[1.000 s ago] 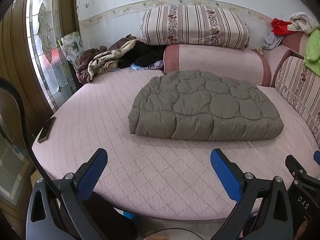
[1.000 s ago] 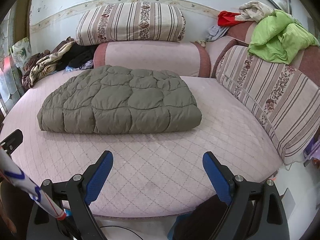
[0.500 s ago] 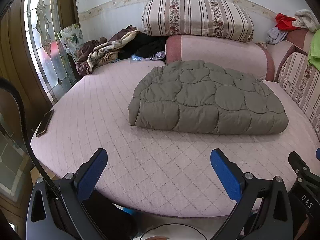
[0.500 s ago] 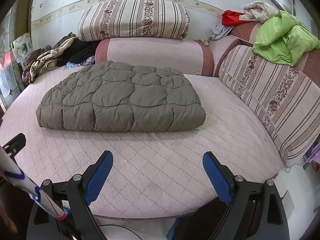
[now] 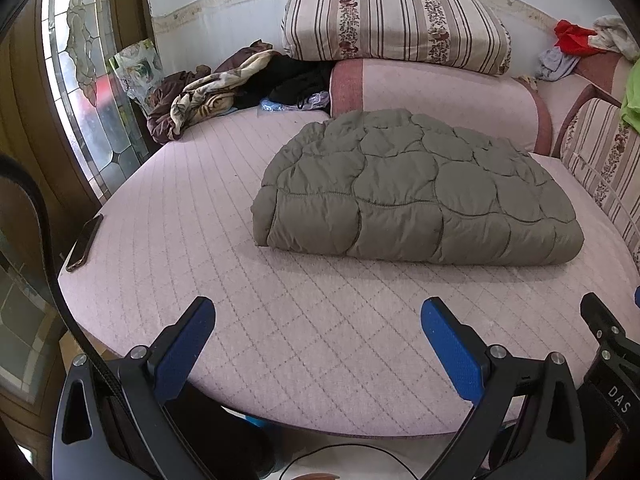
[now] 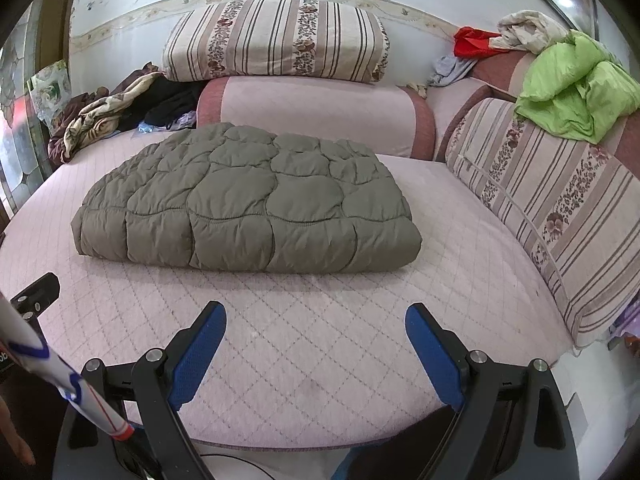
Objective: Fold large clothes
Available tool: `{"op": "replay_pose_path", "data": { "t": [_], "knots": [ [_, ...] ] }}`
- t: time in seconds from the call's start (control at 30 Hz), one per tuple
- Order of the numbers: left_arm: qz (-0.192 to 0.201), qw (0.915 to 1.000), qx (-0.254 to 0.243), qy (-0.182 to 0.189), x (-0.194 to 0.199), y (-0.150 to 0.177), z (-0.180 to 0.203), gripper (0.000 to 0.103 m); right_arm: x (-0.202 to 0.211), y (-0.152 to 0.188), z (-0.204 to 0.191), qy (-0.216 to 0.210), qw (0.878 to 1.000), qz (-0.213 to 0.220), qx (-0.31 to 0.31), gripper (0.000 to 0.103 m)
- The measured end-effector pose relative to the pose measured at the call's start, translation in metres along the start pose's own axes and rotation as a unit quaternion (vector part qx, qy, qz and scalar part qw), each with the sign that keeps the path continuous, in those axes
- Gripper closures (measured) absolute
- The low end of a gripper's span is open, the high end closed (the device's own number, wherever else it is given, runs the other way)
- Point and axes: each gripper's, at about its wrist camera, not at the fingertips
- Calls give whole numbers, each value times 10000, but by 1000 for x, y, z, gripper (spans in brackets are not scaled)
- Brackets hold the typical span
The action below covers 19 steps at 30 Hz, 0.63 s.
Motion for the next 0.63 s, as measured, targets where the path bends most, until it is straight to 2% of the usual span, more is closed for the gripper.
{"op": "replay_pose_path", "data": {
  "t": [0.37, 0.63],
  "knots": [
    [-47, 9999, 105, -5, -12, -13, -4, 1, -6, -17, -4, -42, 9999, 118, 67, 9],
    [-153, 9998, 119, -51, -24, -13, -5, 1, -22, -19, -11, -184, 9998, -54, 83, 9]
  ]
}}
Point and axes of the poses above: each gripper's, at about its wrist camera, not at the fingertips, and x roughly against the way its jaws point, z to its right, y to its underside, and after that the axes turned 15 degrees about x, right-handed
